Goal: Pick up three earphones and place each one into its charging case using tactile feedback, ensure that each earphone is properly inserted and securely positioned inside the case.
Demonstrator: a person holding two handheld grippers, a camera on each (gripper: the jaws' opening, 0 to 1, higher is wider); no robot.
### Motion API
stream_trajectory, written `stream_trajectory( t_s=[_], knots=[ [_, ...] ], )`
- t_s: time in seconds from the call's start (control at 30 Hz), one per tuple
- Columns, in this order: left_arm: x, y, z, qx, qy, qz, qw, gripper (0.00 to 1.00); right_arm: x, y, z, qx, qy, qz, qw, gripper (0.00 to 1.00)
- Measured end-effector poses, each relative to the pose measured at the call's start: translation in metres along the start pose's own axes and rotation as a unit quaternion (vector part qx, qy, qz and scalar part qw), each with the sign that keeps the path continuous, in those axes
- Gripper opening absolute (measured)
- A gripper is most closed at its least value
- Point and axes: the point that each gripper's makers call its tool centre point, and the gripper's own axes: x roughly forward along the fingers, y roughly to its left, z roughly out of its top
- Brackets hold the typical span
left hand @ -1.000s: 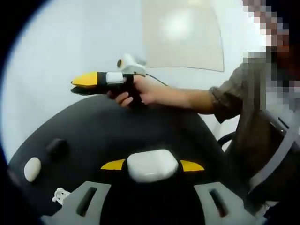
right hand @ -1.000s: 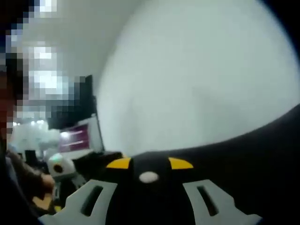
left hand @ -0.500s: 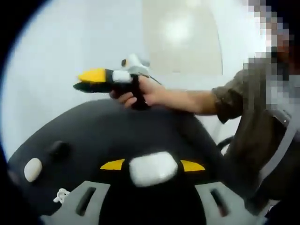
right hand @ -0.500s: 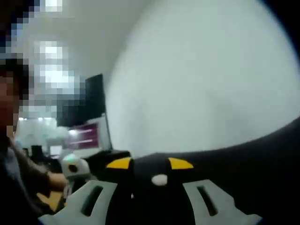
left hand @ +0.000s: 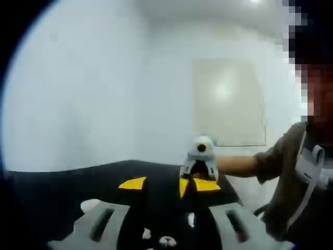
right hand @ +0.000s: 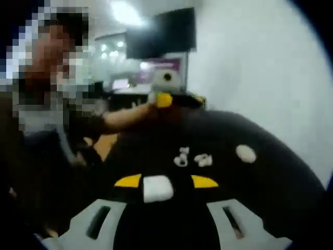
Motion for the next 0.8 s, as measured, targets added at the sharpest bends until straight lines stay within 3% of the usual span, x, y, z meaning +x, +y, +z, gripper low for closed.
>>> stream_trajectory(
  t_s=[0.07, 0.2, 0.3, 0.37, 0.53, 0.63, 0.8],
  knots=[
    [0.003, -0.002, -0.008, 0.003, 0.017, -0.005, 0.9998, 0.29, 0.006, -0.002, -0.002, 0.012, -0.001, -0.001, 0.9999, 0.35],
    [0.009, -0.012, -0.023, 0.022, 0.056, -0.022, 0.998, 0.29, 0.015, 0.004, -0.011, -0.004, 0.019, 0.017, 0.9997, 0.35],
    [0.013, -0.018, -0.036, 0.026, 0.083, -0.04, 0.9954, 0.29, 0.019, 0.01, -0.021, 0.02, 0.029, 0.046, 0.9983, 0.38],
    [0.015, -0.021, -0.041, 0.03, 0.092, -0.043, 0.9944, 0.29, 0.022, 0.013, -0.025, 0.027, 0.038, 0.065, 0.9968, 0.4],
    [0.014, -0.019, -0.043, 0.028, 0.097, -0.047, 0.9938, 0.29, 0.03, 0.014, -0.03, 0.033, 0.062, 0.073, 0.9949, 0.42],
    [0.012, -0.016, -0.041, 0.027, 0.094, -0.042, 0.9943, 0.29, 0.031, 0.012, -0.033, 0.046, 0.07, 0.036, 0.9958, 0.43],
    [0.011, -0.019, -0.037, 0.031, 0.089, -0.043, 0.9947, 0.29, 0.024, 0.011, -0.034, 0.068, 0.057, -0.076, 0.9932, 0.42]
  ],
)
